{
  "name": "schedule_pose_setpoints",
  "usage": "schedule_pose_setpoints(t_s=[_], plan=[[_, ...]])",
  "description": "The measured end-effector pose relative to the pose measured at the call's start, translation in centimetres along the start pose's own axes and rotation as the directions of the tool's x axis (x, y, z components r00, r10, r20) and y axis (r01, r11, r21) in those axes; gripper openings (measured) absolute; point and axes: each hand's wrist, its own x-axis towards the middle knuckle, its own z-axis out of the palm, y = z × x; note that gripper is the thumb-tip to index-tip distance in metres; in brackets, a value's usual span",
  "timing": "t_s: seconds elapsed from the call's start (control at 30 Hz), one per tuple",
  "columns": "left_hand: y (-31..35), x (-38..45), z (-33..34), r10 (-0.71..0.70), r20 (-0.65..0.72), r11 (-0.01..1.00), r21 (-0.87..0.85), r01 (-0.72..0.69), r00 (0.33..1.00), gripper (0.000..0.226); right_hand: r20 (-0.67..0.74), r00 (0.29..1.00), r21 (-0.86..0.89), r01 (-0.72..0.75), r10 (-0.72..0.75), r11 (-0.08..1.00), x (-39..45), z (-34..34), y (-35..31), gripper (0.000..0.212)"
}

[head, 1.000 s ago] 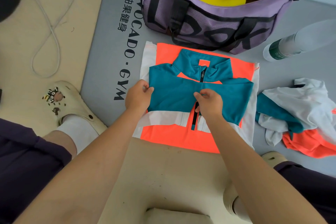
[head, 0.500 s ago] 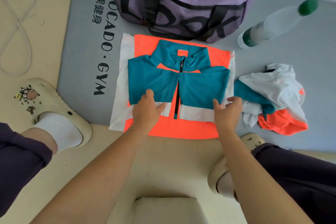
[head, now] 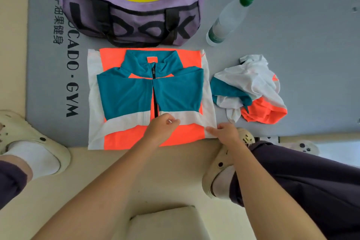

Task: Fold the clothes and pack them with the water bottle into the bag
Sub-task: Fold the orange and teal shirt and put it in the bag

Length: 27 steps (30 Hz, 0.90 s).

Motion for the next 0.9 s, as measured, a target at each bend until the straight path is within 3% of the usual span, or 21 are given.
schedule_pose_setpoints(t_s=[0.1,0.23,0.3,0.4,0.47,0.53,0.63,0.7,0.8,0.83,0.9], plan=[[1.3,-0.2,0.3,0.02,-0.004,0.999,-0.032,-0.02,1.0,0.01,0.027,0.998,0.107,0.053,-0.056,0.993,-0.5,-1.3,0.2,0.045],[4.8,-0.1,1.5,0.075,0.07,0.974,-0.22,-0.057,0.995,0.023,0.232,0.959,0.475,0.032,-0.16,0.879,-1.6,-3.0,-0.4,0.027],[6.4,0.5,2.7,0.04,0.138,0.947,-0.32,0.006,0.99,0.024,0.317,0.917,0.549,0.032,-0.243,0.836,-2.1,-3.2,-1.2,0.026],[7.5,1.7,3.7,-0.105,0.149,0.93,-0.336,0.15,0.983,0.057,0.374,0.863,0.488,0.129,-0.34,0.863,-2.5,-2.6,-3.8,0.027],[7.5,2.6,3.4,-0.211,0.076,0.916,-0.332,0.225,0.974,0.071,0.388,0.846,0.404,0.202,-0.367,0.892,-2.4,-1.7,-5.8,0.025],[6.9,3.7,2.7,-0.277,0.009,0.903,-0.341,0.263,0.961,0.061,0.408,0.83,0.357,0.238,-0.38,0.903,-2.4,-0.9,-7.1,0.021],[5.8,4.8,2.0,-0.23,0.006,0.935,-0.275,0.222,0.973,0.02,0.499,0.795,0.272,0.234,-0.344,0.934,-1.9,-0.8,-7.7,0.02],[5.2,5.2,1.7,-0.194,0.019,0.944,-0.27,0.192,0.981,0.02,0.437,0.85,0.245,0.201,-0.294,0.948,-0.9,-1.5,-8.2,0.023],[4.7,5.1,1.3,-0.144,0.051,0.948,-0.278,0.153,0.988,0.015,0.094,0.972,0.384,0.164,-0.215,0.909,1.8,-2.2,-10.1,0.036],[4.6,4.8,1.1,-0.122,0.063,0.945,-0.297,0.135,0.991,0.015,0.015,0.987,0.434,0.14,-0.162,0.89,2.9,-2.3,-11.0,0.045],[4.4,4.3,0.7,-0.1,0.067,0.921,-0.371,0.118,0.993,0.019,-0.017,0.994,0.457,0.101,-0.104,0.884,4.6,-2.2,-13.2,0.062]])
